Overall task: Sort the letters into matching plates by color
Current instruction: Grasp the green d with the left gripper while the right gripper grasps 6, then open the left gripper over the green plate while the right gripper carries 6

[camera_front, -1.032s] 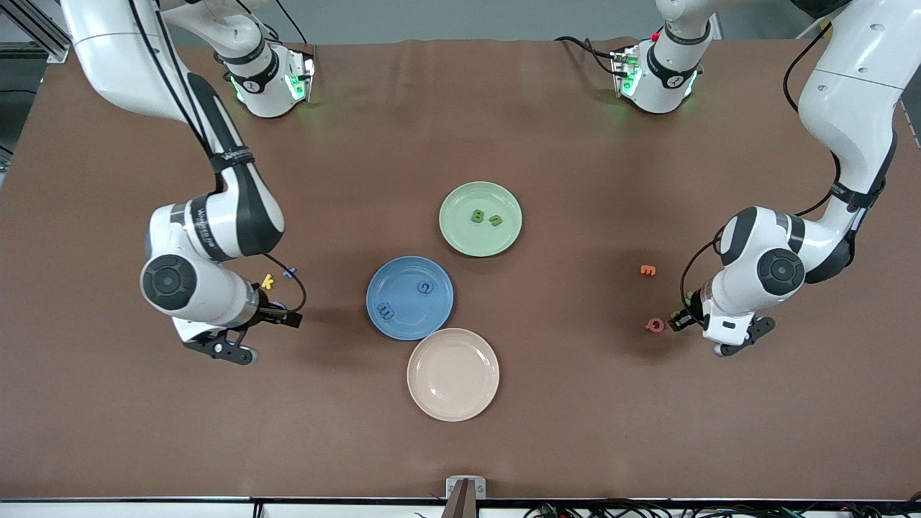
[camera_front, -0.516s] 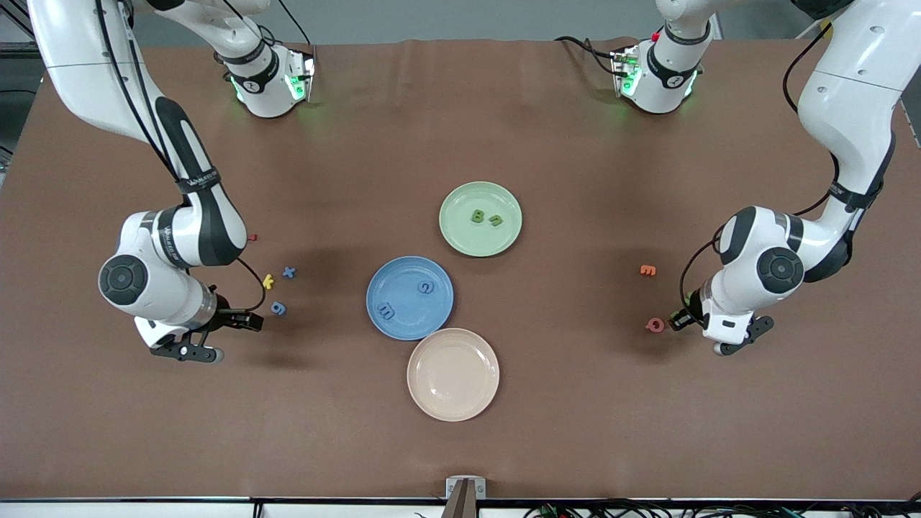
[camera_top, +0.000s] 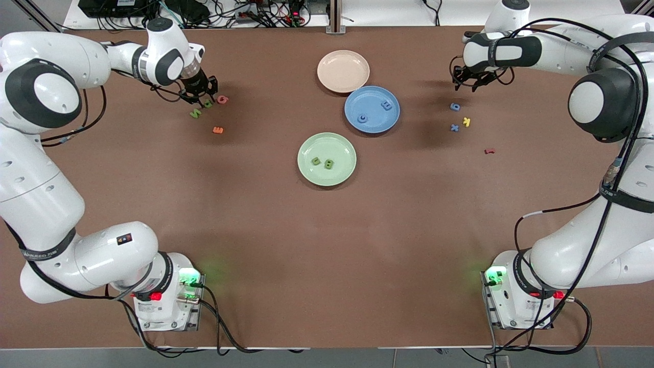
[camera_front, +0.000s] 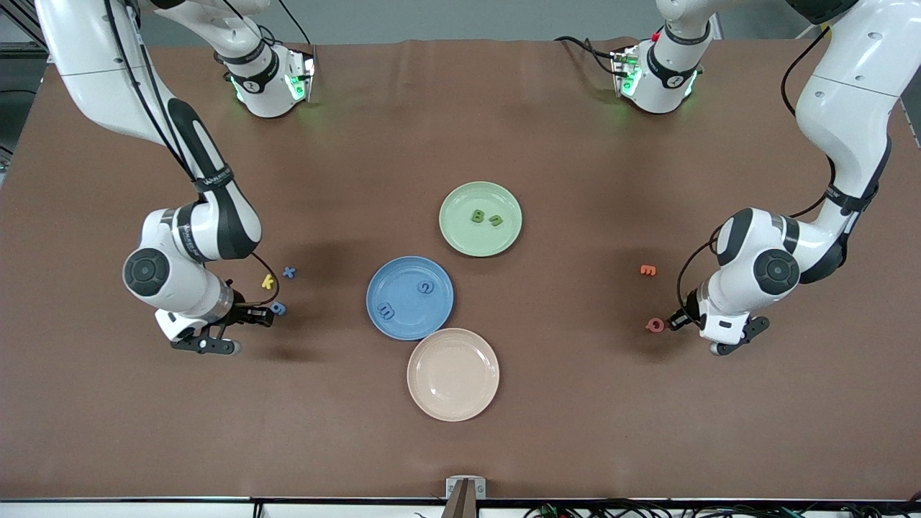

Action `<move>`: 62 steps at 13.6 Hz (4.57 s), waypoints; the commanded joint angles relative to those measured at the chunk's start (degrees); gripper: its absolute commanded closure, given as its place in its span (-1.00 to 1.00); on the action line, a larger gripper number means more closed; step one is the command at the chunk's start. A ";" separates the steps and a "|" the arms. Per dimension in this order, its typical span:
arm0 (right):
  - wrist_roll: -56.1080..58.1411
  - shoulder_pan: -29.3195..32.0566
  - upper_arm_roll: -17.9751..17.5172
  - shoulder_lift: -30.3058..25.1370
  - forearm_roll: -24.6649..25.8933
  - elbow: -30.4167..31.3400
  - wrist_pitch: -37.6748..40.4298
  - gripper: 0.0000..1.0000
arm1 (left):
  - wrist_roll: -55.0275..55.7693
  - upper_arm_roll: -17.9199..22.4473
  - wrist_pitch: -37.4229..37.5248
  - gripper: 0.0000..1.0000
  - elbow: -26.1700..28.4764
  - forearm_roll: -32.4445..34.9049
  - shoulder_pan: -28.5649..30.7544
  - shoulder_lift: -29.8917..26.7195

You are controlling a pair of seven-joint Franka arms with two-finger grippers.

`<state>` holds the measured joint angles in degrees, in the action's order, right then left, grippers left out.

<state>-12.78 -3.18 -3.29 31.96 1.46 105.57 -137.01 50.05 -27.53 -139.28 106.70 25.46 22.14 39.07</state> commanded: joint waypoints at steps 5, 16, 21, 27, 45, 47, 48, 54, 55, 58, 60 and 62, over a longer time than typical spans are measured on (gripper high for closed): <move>-0.40 -0.60 -0.84 -0.76 -1.11 4.12 -0.98 -0.26 | 1.28 -0.33 -0.91 0.64 0.27 0.91 0.27 0.30; -0.93 -1.04 -0.75 2.67 -1.11 4.12 -5.03 -0.26 | 1.28 -2.87 2.15 0.99 -0.35 0.91 -0.26 -4.35; -2.77 -1.83 -0.75 2.32 -1.11 4.56 -2.49 -0.26 | 13.81 -7.54 4.89 1.00 -0.26 0.91 -4.27 -4.44; -2.69 -1.75 -0.75 1.70 -1.11 4.65 -0.28 -0.26 | 32.54 -7.54 4.89 1.00 -2.01 0.73 -17.02 -3.92; -2.78 -1.48 -0.75 1.61 -1.02 3.59 -0.54 0.98 | 68.86 -7.01 4.19 0.99 -2.46 5.65 -39.01 -0.32; -2.78 -1.48 -0.75 1.61 -1.02 3.42 -0.45 0.98 | 69.39 -7.01 4.27 0.92 -2.55 5.74 -39.71 -0.23; -2.86 -1.57 -0.75 1.53 -1.02 3.24 -0.28 0.98 | 70.44 -7.01 4.36 0.88 -2.55 5.74 -40.33 -0.31; -12.24 -6.39 -1.01 0.56 -1.11 -1.58 6.65 0.98 | 71.24 -6.84 5.07 -1.00 -2.72 5.74 -40.69 -0.57; -15.14 -8.14 -1.01 0.56 -1.37 -2.46 7.10 0.98 | 71.15 -6.84 5.15 -1.00 -3.50 5.74 -40.60 -0.84; -23.14 -14.21 -0.93 0.82 -5.75 -5.45 7.19 0.98 | 68.62 -6.84 11.46 -1.00 -6.67 6.09 -38.15 -2.15; -29.03 -18.16 -0.92 1.26 -6.82 -6.69 6.76 0.99 | 63.62 -6.92 12.62 -1.00 -6.50 6.10 -33.59 -4.35; -33.17 -20.89 -0.92 1.70 -6.91 -7.39 6.40 1.00 | 57.48 -6.92 12.63 -1.00 -6.50 6.10 -29.02 -4.97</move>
<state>-42.41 -22.01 -4.74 33.18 -4.48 99.43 -130.97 112.25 -34.17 -127.47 99.39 30.73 -10.89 35.85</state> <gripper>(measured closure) 0.652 0.000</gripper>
